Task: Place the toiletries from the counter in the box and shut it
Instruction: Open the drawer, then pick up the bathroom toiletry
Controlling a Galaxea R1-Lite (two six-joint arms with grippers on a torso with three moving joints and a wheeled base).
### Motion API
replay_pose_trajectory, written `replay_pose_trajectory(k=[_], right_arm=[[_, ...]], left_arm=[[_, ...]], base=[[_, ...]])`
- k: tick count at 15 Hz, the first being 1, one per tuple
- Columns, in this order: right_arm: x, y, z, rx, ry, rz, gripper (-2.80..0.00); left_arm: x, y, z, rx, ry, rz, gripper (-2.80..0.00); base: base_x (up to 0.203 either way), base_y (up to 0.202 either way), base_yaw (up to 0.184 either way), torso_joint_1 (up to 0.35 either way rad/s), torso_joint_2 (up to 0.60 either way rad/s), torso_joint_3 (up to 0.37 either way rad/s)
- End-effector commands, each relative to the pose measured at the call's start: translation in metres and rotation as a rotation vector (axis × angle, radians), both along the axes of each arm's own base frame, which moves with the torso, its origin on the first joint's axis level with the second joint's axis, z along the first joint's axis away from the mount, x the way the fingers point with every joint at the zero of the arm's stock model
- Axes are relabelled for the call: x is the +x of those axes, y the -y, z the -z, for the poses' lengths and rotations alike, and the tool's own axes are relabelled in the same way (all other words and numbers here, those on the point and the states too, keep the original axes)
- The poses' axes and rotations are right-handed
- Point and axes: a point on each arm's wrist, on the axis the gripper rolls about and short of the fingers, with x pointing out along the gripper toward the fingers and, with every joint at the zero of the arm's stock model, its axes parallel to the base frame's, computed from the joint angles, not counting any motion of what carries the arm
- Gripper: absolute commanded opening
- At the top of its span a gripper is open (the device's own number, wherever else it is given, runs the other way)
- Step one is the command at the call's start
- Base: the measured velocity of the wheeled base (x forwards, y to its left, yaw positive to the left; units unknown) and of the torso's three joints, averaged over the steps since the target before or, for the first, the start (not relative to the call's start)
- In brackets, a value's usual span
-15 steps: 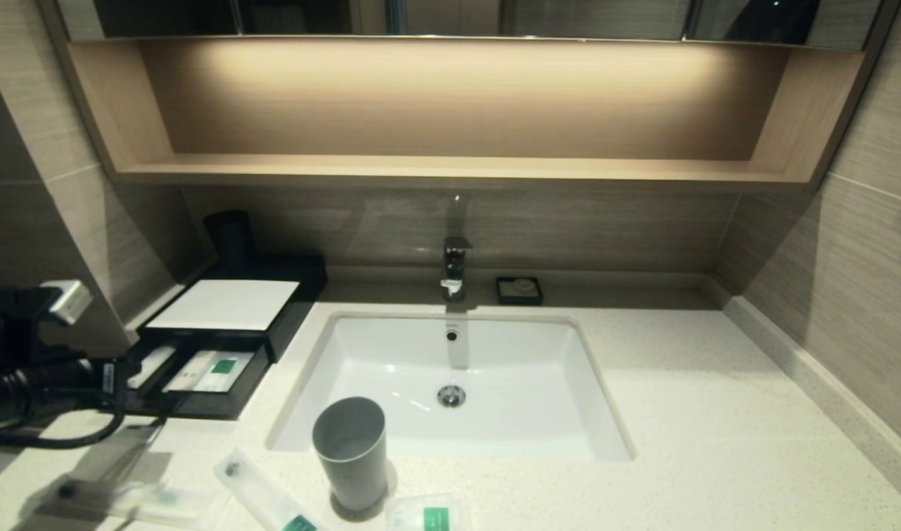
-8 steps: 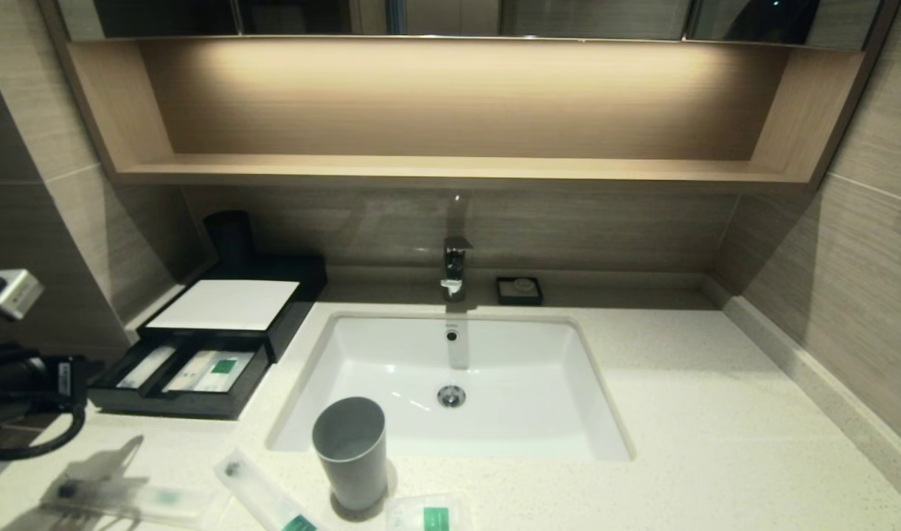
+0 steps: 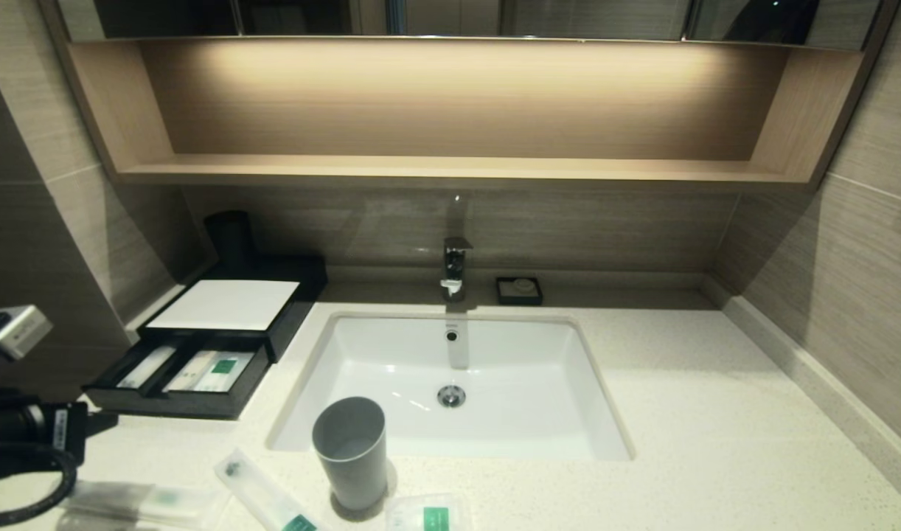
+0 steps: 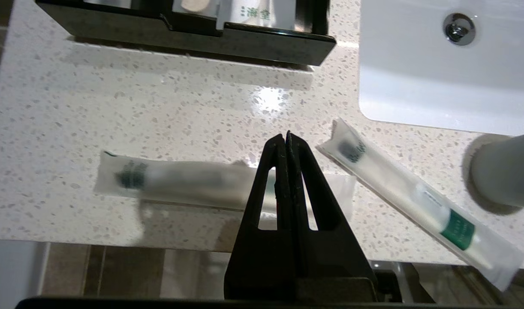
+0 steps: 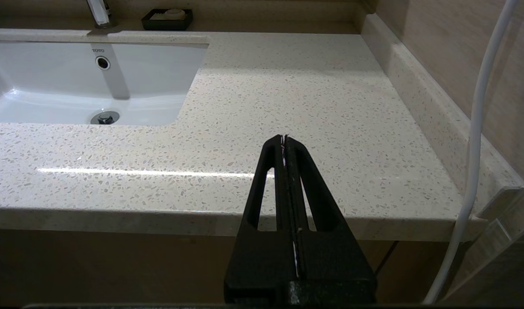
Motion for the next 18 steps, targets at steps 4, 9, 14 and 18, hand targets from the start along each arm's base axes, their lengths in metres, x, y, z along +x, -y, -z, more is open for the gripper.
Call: replay_pose_trajectory(k=[4,9,14,18], right_arm=[[0.0,0.0,0.0,-0.001,-0.002,0.0,-2.8],[0.0,0.0,0.0,-0.001,-0.001,0.0,-2.8],[0.0,0.0,0.0,-0.001,-0.002,0.0,-2.8],[0.0,0.0,0.0,-0.001,-0.002,0.0,-2.8]], left_arm=[[0.005,0.002,-0.022,-0.171,-0.057,-0.138,-2.8],[0.025,-0.008,-0.02,-0.267,-0.131,-0.495,-2.8],[0.022,-0.004,-0.008,-0.368,-0.258,-0.674,-2.8],[0.02,0.015,-0.003,-0.425,-0.339,-0.684,-2.8]], base=[[0.0,0.0,0.0,0.0,0.0,0.0],[0.0,0.0,0.0,0.0,0.0,0.0],[0.0,0.0,0.0,0.0,0.0,0.0],[0.0,0.0,0.0,0.0,0.0,0.0]])
